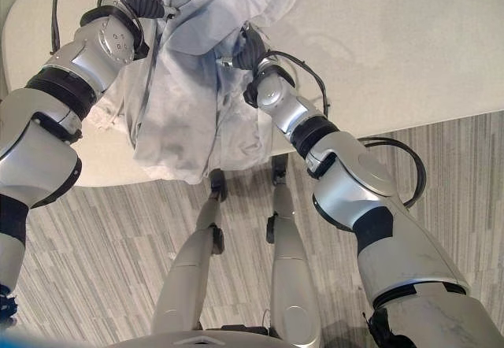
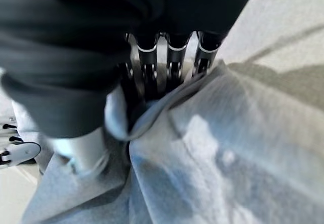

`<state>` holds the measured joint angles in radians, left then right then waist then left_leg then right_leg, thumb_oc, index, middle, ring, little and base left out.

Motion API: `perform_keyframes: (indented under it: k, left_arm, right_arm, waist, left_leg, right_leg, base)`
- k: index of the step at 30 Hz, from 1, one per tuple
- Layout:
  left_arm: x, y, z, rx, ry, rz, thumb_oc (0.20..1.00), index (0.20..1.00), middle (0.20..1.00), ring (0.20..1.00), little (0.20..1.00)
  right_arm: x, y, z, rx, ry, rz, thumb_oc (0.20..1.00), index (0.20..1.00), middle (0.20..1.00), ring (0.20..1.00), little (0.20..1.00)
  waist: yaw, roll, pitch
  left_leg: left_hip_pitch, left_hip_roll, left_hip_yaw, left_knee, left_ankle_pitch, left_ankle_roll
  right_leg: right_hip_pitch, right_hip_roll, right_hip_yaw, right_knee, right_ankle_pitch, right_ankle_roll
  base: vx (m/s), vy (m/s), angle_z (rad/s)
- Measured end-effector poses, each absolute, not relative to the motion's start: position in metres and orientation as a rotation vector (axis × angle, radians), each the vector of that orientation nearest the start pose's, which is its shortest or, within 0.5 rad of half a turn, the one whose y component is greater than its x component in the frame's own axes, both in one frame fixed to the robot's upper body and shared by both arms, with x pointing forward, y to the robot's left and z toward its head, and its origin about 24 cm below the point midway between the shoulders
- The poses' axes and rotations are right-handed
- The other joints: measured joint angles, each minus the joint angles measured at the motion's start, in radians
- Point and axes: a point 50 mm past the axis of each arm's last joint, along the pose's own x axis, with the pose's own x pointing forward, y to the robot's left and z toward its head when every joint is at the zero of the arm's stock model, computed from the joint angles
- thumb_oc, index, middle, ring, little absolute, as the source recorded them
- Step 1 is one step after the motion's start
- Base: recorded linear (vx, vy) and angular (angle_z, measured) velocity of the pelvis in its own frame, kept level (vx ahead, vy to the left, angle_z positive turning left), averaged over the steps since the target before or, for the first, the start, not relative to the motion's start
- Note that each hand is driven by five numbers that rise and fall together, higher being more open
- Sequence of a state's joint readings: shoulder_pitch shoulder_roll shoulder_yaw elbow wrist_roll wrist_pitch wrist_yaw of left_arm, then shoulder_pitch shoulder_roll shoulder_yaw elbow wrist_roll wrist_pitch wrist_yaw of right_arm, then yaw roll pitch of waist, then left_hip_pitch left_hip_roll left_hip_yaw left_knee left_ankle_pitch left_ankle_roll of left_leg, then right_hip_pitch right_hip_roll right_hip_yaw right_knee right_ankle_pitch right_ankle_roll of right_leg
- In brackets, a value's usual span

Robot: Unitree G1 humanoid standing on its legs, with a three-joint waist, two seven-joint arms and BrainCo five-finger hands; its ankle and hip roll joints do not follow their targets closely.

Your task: Hang the clothes on the sofa on the clothes rack.

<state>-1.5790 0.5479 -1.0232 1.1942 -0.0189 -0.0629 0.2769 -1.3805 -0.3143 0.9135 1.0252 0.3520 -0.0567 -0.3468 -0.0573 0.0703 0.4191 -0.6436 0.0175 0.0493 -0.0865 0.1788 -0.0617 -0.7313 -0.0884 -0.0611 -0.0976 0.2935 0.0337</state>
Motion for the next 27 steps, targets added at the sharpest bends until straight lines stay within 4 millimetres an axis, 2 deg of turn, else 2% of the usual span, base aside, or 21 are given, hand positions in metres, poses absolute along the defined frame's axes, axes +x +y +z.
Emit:
perform_keyframes:
  k: [2, 7, 10, 15, 17, 23, 27]
  left_arm:
    - [0.421, 0.163, 0.324, 1.329, -0.460, 0.240, 0.200, 0.200, 0.200, 0.200, 0.200]
    - [0.419, 0.162, 0.335, 1.328, -0.487, 0.268, 0.200, 0.200, 0.200, 0.200, 0.200]
    - [0.417, 0.173, 0.340, 1.364, -0.485, 0.299, 0.200, 0.200, 0.200, 0.200, 0.200]
    - [0.416, 0.175, 0.341, 1.370, -0.487, 0.307, 0.200, 0.200, 0.200, 0.200, 0.200]
    - [0.416, 0.177, 0.343, 1.359, -0.490, 0.316, 0.200, 0.200, 0.200, 0.200, 0.200]
    - [0.413, 0.186, 0.347, 1.382, -0.485, 0.349, 0.200, 0.200, 0.200, 0.200, 0.200]
    - [0.410, 0.187, 0.352, 1.354, -0.516, 0.354, 0.200, 0.200, 0.200, 0.200, 0.200]
  right_arm:
    - [0.414, -0.061, 0.250, -0.703, -0.434, 0.093, 0.200, 0.200, 0.200, 0.200, 0.200]
    - [0.407, -0.060, 0.262, -0.684, -0.512, 0.123, 0.200, 0.200, 0.200, 0.200, 0.200]
    - [0.392, -0.051, 0.274, -0.648, -0.620, 0.194, 0.200, 0.200, 0.200, 0.200, 0.200]
    - [0.384, -0.049, 0.276, -0.605, -0.665, 0.213, 0.200, 0.200, 0.200, 0.200, 0.200]
    - [0.376, -0.051, 0.277, -0.549, -0.696, 0.228, 0.200, 0.200, 0.200, 0.200, 0.200]
    - [0.370, -0.060, 0.274, -0.490, -0.731, 0.197, 0.200, 0.200, 0.200, 0.200, 0.200]
    - [0.366, -0.086, 0.263, -0.437, -0.746, 0.091, 0.200, 0.200, 0.200, 0.200, 0.200]
  waist:
    - [-0.008, 0.000, 0.000]
    - [-0.024, -0.003, 0.002]
    - [-0.024, -0.005, 0.003]
    - [-0.024, -0.008, 0.005]
    - [-0.025, -0.016, 0.010]
    - [-0.048, -0.033, 0.020]
    - [-0.046, -0.037, 0.022]
  left_leg:
    - [-0.006, -0.001, 0.007, 0.000, 0.000, 0.000]
    - [-0.014, 0.003, 0.016, 0.000, 0.000, 0.000]
    - [-0.017, 0.004, 0.022, -0.001, 0.000, 0.000]
    - [-0.018, 0.008, 0.026, -0.001, 0.000, 0.000]
    - [-0.018, 0.009, 0.028, -0.001, 0.000, 0.000]
    - [-0.018, 0.007, 0.030, -0.001, 0.000, 0.000]
    - [-0.016, 0.007, 0.030, -0.001, 0.000, 0.000]
  right_leg:
    - [-0.009, 0.000, 0.008, 0.000, 0.002, 0.001]
    - [-0.021, 0.004, 0.014, 0.000, 0.004, -0.001]
    - [-0.028, 0.006, 0.020, 0.000, 0.007, -0.002]
    - [-0.032, 0.010, 0.024, 0.000, 0.009, -0.004]
    - [-0.032, 0.012, 0.027, 0.000, 0.010, -0.005]
    - [-0.033, 0.010, 0.030, 0.000, 0.011, -0.004]
    - [-0.032, 0.010, 0.030, 0.000, 0.011, -0.004]
  base:
    - [0.01, -0.014, -0.05]
    - [0.01, -0.021, -0.04]
    - [0.00, -0.024, -0.06]
    - [0.00, -0.003, -0.01]
    - [0.00, -0.011, -0.02]
    - [0.00, 0.000, 0.00]
    - [0.00, 0.000, 0.00]
